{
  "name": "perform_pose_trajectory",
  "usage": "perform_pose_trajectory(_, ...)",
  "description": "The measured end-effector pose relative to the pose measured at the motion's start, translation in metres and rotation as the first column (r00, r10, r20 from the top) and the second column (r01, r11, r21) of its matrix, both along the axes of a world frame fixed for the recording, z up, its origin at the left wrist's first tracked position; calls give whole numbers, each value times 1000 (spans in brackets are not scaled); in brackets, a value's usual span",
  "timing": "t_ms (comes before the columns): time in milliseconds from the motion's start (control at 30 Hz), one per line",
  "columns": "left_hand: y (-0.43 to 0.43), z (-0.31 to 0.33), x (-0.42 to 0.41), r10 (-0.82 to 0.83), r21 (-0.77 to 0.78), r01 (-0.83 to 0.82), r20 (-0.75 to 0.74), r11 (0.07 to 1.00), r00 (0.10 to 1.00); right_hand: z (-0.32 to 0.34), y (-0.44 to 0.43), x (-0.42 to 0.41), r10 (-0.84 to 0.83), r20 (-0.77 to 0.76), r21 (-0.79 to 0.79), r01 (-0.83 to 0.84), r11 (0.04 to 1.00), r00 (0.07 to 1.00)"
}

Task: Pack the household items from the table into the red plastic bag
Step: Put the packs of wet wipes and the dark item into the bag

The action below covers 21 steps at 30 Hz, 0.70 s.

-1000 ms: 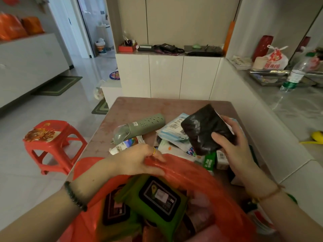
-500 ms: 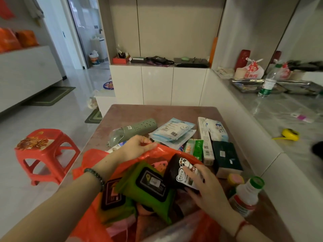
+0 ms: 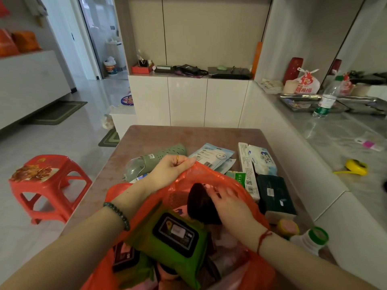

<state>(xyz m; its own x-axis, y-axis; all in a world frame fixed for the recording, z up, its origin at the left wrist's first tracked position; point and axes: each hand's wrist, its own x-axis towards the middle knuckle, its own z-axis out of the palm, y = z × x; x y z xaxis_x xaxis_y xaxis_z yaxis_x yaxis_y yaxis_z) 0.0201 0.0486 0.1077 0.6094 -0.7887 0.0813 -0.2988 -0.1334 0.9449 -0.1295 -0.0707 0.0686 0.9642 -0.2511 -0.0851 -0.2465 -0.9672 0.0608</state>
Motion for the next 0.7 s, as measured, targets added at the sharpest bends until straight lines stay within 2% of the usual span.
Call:
perform_pose_trajectory(33, 2, -3, 3, -35, 39, 36, -8, 999, 999, 11, -4, 4, -1, -100, 65, 8, 998, 995)
perform_pose_trajectory(100, 10, -10, 9, -136, 153, 137, -17, 979, 991, 40, -14, 11, 162, -178, 286, -107, 952, 971)
perform_pose_trajectory(133, 15, -12, 10, -186, 206, 187, -24, 960, 982, 57, -18, 15, 247, -188, 451, -140, 881, 950)
perform_pose_trajectory(167, 19, -14, 12, -233, 256, 232, -29, 938, 972, 73, -24, 20, 285, -157, 622, -130, 772, 946)
perform_pose_trajectory(200, 22, -16, 14, -262, 297, 258, -27, 919, 965, 85, -30, 28, 224, -82, 779, -78, 622, 971)
perform_pose_trajectory(233, 24, -18, 17, -274, 330, 266, -22, 906, 961, 93, -38, 39, 63, 9, 888, -37, 458, 998)
perform_pose_trajectory(267, 26, -19, 20, -276, 347, 264, -15, 900, 961, 94, -49, 54, -158, 84, 946, -29, 322, 984)
perform_pose_trajectory(300, 28, -21, 25, -270, 352, 260, -21, 899, 963, 87, -62, 71, -362, 110, 972, -24, 234, 926)
perform_pose_trajectory(367, 27, -23, 34, -229, 322, 236, -60, 917, 972, 51, -84, 107, -587, 29, 984, 80, 158, 809)
perform_pose_trajectory(433, 24, -25, 45, -148, 313, 170, -94, 934, 985, 5, -94, 137, -638, -158, 965, 256, 63, 754)
perform_pose_trajectory(500, 16, -29, 60, -47, 331, 81, -110, 940, 993, -36, -100, 163, -677, -275, 939, 344, -35, 683)
perform_pose_trajectory(567, 7, -33, 77, 43, 298, 20, -205, 954, 978, -66, -104, 186, -745, -267, 928, 371, -29, 611)
perform_pose_trajectory(700, -12, -45, 111, 164, 259, -72, -357, 963, 920, -100, -112, 228, -855, -180, 822, 551, 141, 487)
